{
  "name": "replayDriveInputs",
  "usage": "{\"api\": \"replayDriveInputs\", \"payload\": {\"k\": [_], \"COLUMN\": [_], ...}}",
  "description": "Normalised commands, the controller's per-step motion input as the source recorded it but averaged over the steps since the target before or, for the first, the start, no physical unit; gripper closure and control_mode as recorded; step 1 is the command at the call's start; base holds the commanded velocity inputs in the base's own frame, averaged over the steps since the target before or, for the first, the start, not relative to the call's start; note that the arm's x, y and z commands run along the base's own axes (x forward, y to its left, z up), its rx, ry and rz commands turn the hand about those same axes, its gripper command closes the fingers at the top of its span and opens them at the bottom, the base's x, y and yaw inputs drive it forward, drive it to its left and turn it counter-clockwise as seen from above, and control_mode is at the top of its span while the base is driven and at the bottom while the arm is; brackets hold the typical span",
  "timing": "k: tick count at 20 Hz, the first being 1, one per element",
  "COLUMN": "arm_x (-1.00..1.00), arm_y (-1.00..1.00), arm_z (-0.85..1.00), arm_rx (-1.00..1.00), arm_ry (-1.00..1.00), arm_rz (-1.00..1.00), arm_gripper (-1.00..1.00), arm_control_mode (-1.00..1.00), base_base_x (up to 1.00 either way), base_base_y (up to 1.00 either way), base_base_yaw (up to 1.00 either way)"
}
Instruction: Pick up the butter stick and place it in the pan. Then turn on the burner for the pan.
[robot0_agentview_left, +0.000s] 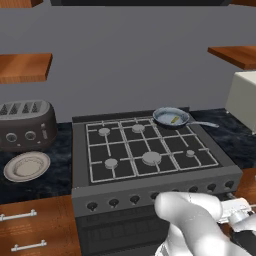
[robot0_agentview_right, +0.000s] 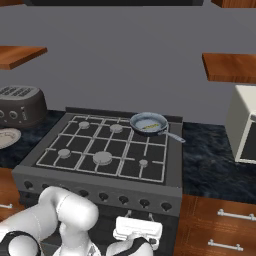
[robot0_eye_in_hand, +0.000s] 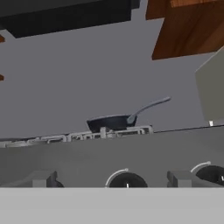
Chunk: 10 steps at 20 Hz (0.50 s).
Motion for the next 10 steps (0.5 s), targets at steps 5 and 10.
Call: {"api": "replayDriveInputs", "payload": {"k": [5,10], "arm_x": [0.28,0.22], "arm_y": [0.0,-0.03], "arm_z": [-0.14,-0.18], "arm_rx": [0.02,0.03], "arm_ry": [-0.02,0.0], "arm_rz": [0.02,0.04], "arm_gripper": [-1.0,-1.0], "arm_control_mode": [-1.0,-1.0], "base_base_x": [0.0,0.0], "base_base_y": [0.0,0.0], "base_base_yaw": [0.0,0.0]}}
